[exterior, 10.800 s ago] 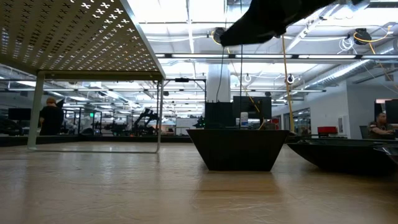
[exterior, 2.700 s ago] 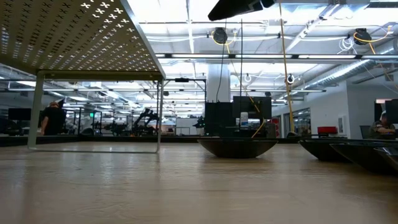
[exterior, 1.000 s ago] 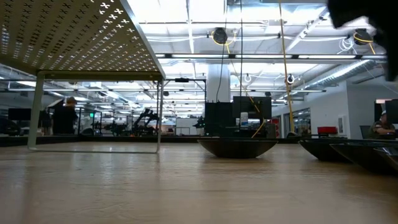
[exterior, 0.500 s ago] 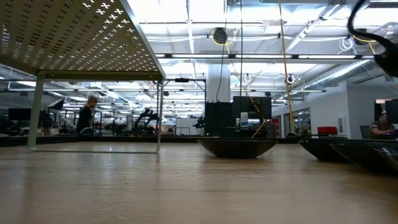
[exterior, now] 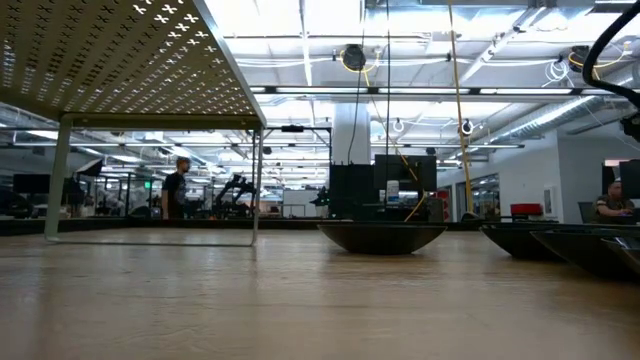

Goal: Pick & Place Mini shaped plates
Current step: Put the leaf shaped plate on the shelf

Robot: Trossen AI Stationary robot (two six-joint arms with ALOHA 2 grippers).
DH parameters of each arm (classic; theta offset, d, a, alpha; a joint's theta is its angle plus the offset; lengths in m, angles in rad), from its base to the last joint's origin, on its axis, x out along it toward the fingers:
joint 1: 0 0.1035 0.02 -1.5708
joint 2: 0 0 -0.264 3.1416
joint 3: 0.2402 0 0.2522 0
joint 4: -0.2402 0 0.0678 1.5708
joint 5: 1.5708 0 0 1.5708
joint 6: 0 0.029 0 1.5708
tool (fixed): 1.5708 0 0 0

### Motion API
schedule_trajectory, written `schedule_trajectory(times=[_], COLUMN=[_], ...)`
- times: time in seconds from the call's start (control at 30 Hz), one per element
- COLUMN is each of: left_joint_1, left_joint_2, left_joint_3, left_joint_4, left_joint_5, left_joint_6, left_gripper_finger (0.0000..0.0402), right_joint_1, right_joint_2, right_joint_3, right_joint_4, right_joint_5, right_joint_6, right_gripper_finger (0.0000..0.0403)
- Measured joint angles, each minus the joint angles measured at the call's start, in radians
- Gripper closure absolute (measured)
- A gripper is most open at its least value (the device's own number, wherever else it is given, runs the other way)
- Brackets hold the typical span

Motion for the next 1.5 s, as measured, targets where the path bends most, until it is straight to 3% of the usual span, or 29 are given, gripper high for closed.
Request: schedule_trajectory(times=[0.37, 0.67, 0.8, 1.0, 1.3, 1.4, 1.5], left_joint_1=[0.0, 0.0, 0.0, 0.0, 0.0, 0.0, 0.0], left_joint_2=[0.0, 0.0, 0.0, 0.0, 0.0, 0.0, 0.0], left_joint_3=[0.0, 0.0, 0.0, 0.0, 0.0, 0.0, 0.0], left_joint_4=[0.004, 0.016, 0.016, 0.016, 0.016, 0.016, 0.016], left_joint_5=[0.0, 0.0, 0.0, 0.0, 0.0, 0.0, 0.0], left_joint_6=[-0.017, -0.026, -0.027, -0.028, -0.028, -0.028, -0.028], left_gripper_finger=[0.0355, 0.0355, 0.0355, 0.0355, 0.0355, 0.0355, 0.0355], right_joint_1=[0.0, -0.026, -0.067, -0.144, -0.263, -0.301, -0.339], right_joint_2=[-0.001, -0.001, -0.001, -0.021, -0.094, -0.105, -0.104], right_joint_3=[0.0, 0.0, 0.0, 0.0, 0.0, 0.0, 0.0], right_joint_4=[0.007, 0.05, 0.076, 0.123, 0.322, 0.491, 0.729], right_joint_5=[0.088, 0.347, 0.506, 0.66, 0.946, 1.004, 0.987], right_joint_6=[-0.102, -0.349, -0.492, -0.7, -1.116, -1.331, -1.627], right_gripper_finger=[0.0397, 0.0401, 0.0402, 0.0403, 0.0403, 0.0403, 0.0403])
